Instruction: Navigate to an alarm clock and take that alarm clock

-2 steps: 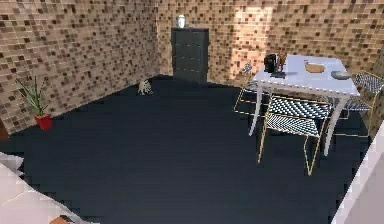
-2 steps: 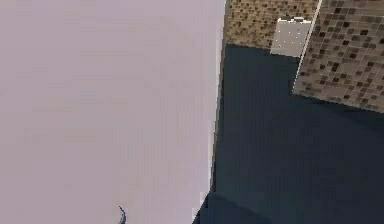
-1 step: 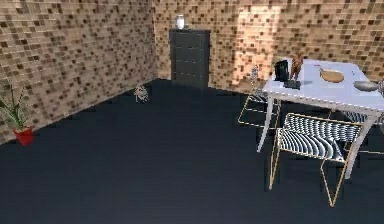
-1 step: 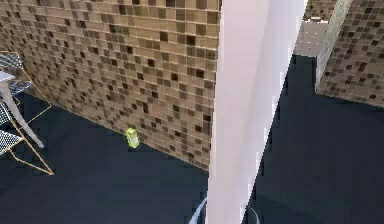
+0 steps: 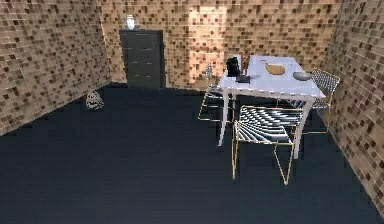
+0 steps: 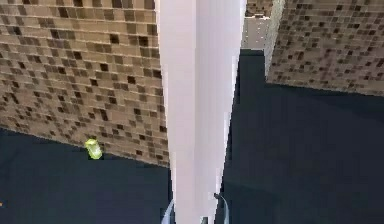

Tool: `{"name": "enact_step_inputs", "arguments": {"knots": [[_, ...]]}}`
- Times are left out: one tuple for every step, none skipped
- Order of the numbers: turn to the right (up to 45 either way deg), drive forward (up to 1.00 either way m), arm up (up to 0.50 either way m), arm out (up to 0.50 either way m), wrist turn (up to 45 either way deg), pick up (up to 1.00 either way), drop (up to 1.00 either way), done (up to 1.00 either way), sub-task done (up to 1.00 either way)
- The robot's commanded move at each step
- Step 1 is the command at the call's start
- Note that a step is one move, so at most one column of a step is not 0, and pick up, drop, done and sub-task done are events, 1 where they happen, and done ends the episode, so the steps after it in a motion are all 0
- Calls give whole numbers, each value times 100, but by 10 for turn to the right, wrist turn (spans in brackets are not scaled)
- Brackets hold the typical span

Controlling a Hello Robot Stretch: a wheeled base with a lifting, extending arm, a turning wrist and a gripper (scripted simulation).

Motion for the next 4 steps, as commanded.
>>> {"name": "enact_step_inputs", "arguments": {"knots": [[0,100,0,0,0,0,0,0,0],[0,55,0,0,0,0,0,0,0],[-450,0,0,0,0,0,0,0,0],[-120,0,0,0,0,0,0,0,0]]}}
